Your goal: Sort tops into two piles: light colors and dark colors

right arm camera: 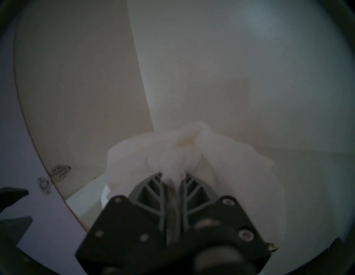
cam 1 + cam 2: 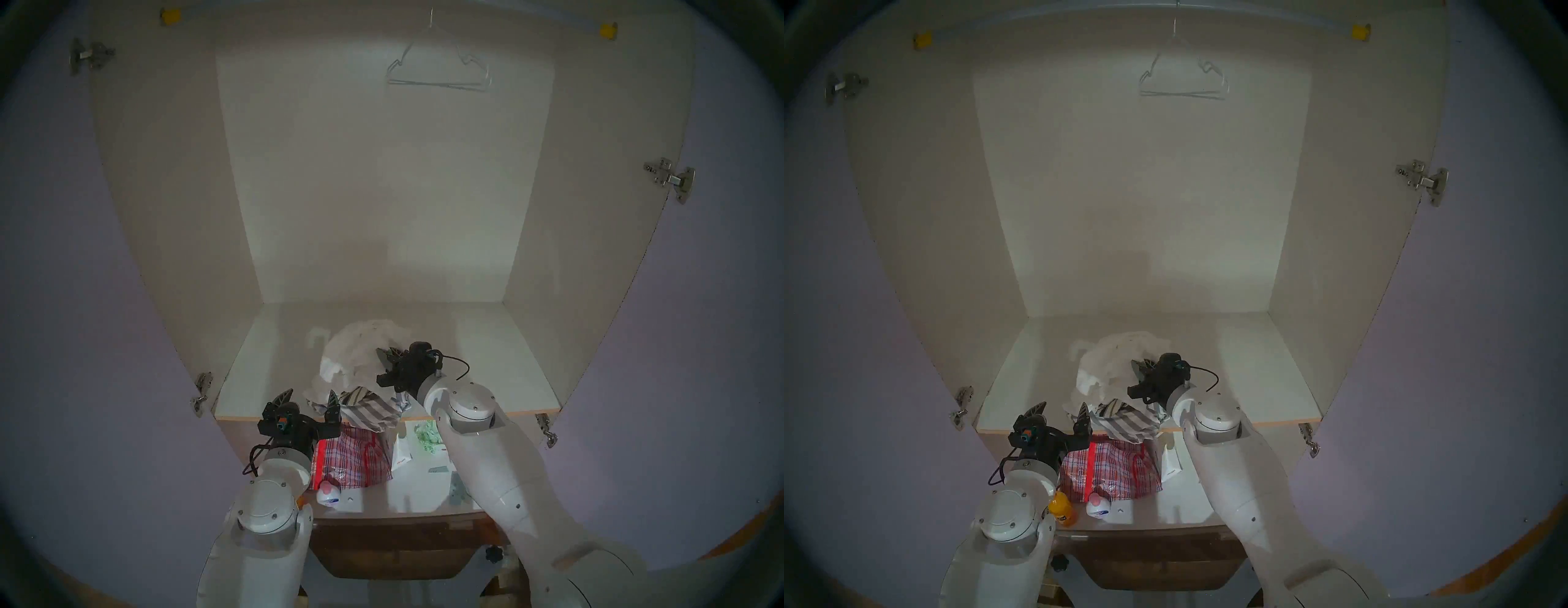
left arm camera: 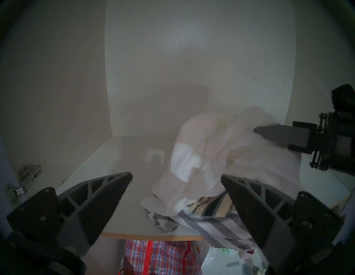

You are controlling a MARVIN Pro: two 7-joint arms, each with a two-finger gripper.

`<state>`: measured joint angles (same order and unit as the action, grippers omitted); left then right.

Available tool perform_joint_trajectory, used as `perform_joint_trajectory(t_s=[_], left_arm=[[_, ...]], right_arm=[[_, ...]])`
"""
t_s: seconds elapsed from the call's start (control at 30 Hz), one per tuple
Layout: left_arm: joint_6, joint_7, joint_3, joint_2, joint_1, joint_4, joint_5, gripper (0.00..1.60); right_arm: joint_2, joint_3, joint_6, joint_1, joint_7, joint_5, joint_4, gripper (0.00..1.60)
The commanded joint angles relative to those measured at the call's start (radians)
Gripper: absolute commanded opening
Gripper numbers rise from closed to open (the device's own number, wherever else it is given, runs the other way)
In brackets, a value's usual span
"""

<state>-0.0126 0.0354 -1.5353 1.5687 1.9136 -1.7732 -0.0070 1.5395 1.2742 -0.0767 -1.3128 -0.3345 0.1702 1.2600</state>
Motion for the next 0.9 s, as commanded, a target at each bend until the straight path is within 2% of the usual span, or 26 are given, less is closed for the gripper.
perform_joint_trajectory(t_s=[0.0, 0.03, 0.07, 0.2, 0.33, 0.37, 0.4, 0.43, 0.47, 0.77, 0.8, 0.83, 0.87], left_arm=[[-0.005, -0.005, 0.002, -0.001, -0.006, -0.027, -0.002, 1.6], [-0.005, -0.005, 0.002, -0.001, -0.006, -0.027, -0.002, 1.6], [-0.005, -0.005, 0.002, -0.001, -0.006, -0.028, -0.003, 1.6], [-0.005, -0.005, 0.002, -0.001, -0.006, -0.028, -0.003, 1.6], [-0.005, -0.005, 0.003, -0.001, -0.006, -0.027, -0.002, 1.6], [-0.005, -0.004, 0.003, -0.001, -0.006, -0.027, -0.002, 1.6], [-0.005, -0.004, 0.003, -0.001, -0.007, -0.027, -0.002, 1.6], [-0.006, -0.004, 0.003, -0.001, -0.007, -0.027, -0.002, 1.6], [-0.006, -0.004, 0.003, -0.001, -0.007, -0.027, -0.002, 1.6], [-0.006, -0.004, 0.003, -0.001, -0.007, -0.026, -0.002, 1.6], [-0.006, -0.004, 0.003, -0.001, -0.007, -0.026, -0.002, 1.6], [-0.006, -0.004, 0.003, -0.001, -0.007, -0.025, -0.002, 1.6], [-0.006, -0.004, 0.003, -0.001, -0.007, -0.025, -0.002, 1.6]], right_arm=[[-0.032, -0.013, -0.127, -0.033, 0.081, -0.056, 0.136, 0.43], [-0.041, -0.02, -0.155, -0.038, 0.104, -0.066, 0.138, 0.37], [-0.058, -0.023, -0.239, -0.045, 0.112, -0.061, 0.16, 0.31], [-0.075, -0.04, -0.293, -0.028, 0.1, -0.067, 0.132, 0.3], [-0.069, -0.047, -0.28, -0.008, 0.105, -0.068, 0.084, 0.34], [-0.072, -0.052, -0.266, -0.002, 0.095, -0.07, 0.071, 0.63], [-0.072, -0.056, -0.256, 0.003, 0.096, -0.076, 0.062, 0.63], [-0.07, -0.058, -0.244, 0.006, 0.096, -0.076, 0.053, 1.27], [-0.066, -0.06, -0.24, 0.009, 0.095, -0.077, 0.044, 1.6], [-0.036, -0.075, -0.179, 0.057, 0.127, -0.104, -0.048, 1.6], [-0.032, -0.072, -0.167, 0.061, 0.127, -0.101, -0.056, 1.32], [-0.03, -0.071, -0.14, 0.059, 0.155, -0.117, -0.051, 0.77], [-0.032, -0.072, -0.126, 0.059, 0.172, -0.128, -0.043, 0.73]])
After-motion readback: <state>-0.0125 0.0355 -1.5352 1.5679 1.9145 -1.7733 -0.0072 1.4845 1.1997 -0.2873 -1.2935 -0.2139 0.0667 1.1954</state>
